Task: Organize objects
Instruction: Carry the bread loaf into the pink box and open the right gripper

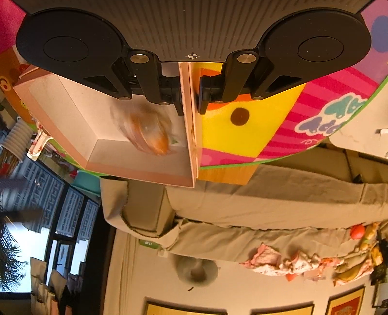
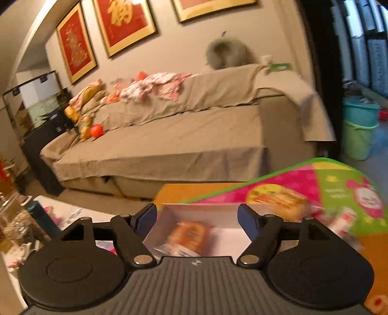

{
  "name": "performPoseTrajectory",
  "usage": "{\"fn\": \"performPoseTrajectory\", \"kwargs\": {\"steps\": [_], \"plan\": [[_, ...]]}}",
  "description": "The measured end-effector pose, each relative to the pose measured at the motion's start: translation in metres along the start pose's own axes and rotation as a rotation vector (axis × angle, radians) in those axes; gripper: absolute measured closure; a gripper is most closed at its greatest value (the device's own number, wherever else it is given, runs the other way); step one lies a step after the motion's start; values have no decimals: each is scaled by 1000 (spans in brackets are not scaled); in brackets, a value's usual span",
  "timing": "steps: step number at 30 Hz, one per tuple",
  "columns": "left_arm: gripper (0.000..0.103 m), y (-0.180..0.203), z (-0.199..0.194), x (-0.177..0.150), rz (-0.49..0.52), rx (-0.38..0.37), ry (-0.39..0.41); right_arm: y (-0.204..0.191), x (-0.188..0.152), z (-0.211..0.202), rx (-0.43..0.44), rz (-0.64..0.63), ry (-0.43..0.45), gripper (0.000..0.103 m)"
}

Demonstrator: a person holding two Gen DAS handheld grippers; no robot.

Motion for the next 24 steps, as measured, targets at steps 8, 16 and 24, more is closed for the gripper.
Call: {"fn": "performPoseTrajectory", "kwargs": {"steps": [8, 16, 24], "plan": [[90, 0, 2, 0, 3, 3, -5, 84, -70, -64, -272, -28, 74, 19], [90, 2, 3, 0, 13, 14, -17, 120, -100, -50, -258, 72, 1, 19], [89, 1, -1, -1, -7, 11, -19, 123, -89, -39, -268, 41, 1, 19]]}}
Point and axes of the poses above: each gripper's, at about its wrist camera, not at the fingertips, and z roughly the way its jaws point, y to its right, x to its top, the point moved 1 cm from there along z, roughly the way its jaws point
